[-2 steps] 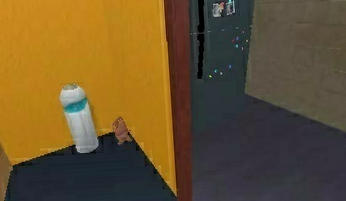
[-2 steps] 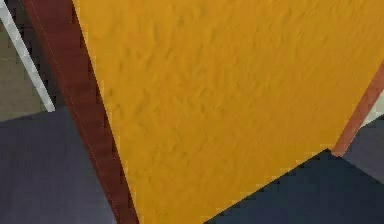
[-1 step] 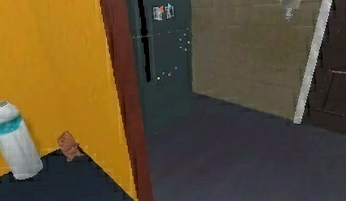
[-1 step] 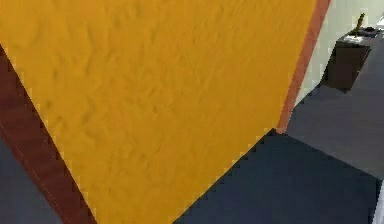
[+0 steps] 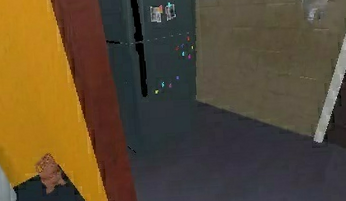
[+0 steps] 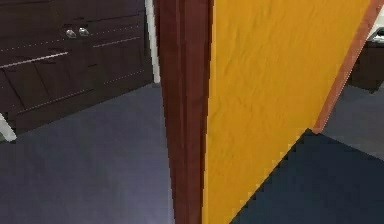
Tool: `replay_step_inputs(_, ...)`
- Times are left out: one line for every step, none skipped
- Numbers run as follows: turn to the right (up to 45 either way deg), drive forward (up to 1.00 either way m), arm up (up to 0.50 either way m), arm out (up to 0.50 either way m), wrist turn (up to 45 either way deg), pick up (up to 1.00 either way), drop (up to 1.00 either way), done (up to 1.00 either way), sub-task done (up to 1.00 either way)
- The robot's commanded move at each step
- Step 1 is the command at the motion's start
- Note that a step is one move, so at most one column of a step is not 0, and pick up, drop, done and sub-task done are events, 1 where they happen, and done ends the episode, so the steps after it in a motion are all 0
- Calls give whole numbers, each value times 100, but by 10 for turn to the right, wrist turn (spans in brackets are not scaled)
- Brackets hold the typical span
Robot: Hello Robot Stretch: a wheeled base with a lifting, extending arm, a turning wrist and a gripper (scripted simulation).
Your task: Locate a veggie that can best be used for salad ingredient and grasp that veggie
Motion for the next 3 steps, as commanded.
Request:
replay_step_inputs(240, 0, 0, 0, 0, 0, 0, 0, 0)
replay_step_inputs(0, 45, 0, 0, 0, 0, 0, 0, 0)
replay_step_inputs(450, 0, 0, 0, 0, 0, 0, 0, 0)
